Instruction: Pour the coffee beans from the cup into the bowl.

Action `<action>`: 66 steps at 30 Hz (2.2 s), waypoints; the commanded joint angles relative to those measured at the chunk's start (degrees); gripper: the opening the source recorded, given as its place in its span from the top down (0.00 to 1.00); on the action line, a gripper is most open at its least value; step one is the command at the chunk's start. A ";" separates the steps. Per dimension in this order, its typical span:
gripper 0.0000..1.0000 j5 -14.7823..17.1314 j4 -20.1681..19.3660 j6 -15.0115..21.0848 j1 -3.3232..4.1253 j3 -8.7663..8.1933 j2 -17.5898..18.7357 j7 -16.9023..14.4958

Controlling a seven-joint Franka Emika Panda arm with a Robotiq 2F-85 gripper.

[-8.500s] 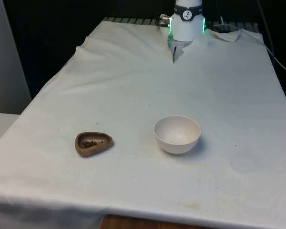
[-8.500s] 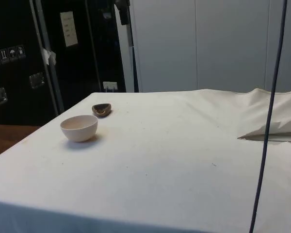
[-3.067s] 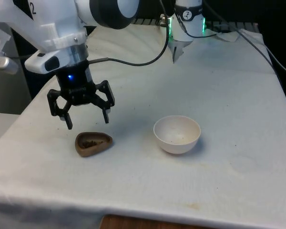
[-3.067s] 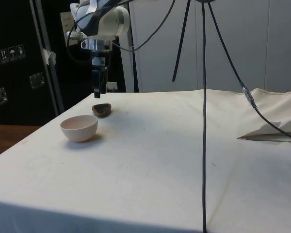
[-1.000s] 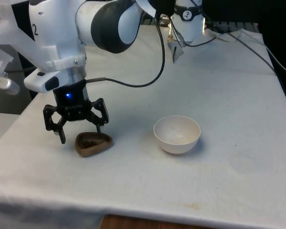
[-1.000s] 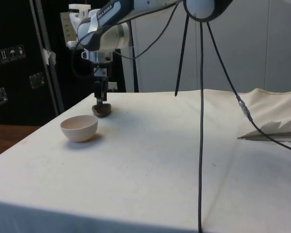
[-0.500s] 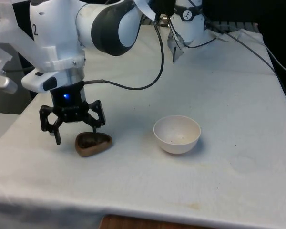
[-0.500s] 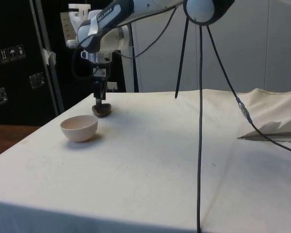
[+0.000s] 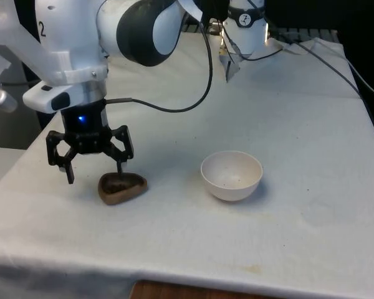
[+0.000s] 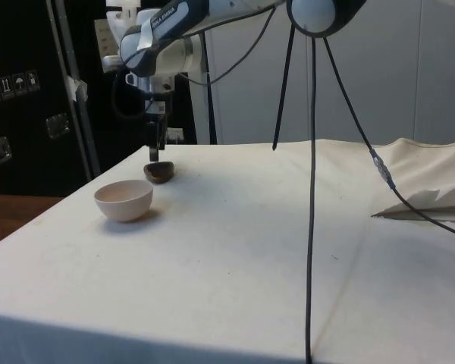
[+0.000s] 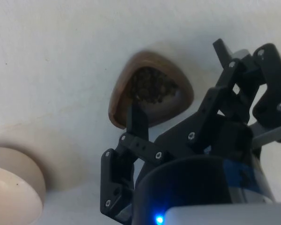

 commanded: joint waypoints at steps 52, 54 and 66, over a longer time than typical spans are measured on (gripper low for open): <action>0.00 2.52 -4.35 6.53 0.57 -1.20 -0.74 -4.07; 0.00 3.09 -4.30 6.25 0.52 -1.20 -0.69 -4.24; 0.00 6.53 -3.50 3.44 -0.06 -1.20 0.06 -5.50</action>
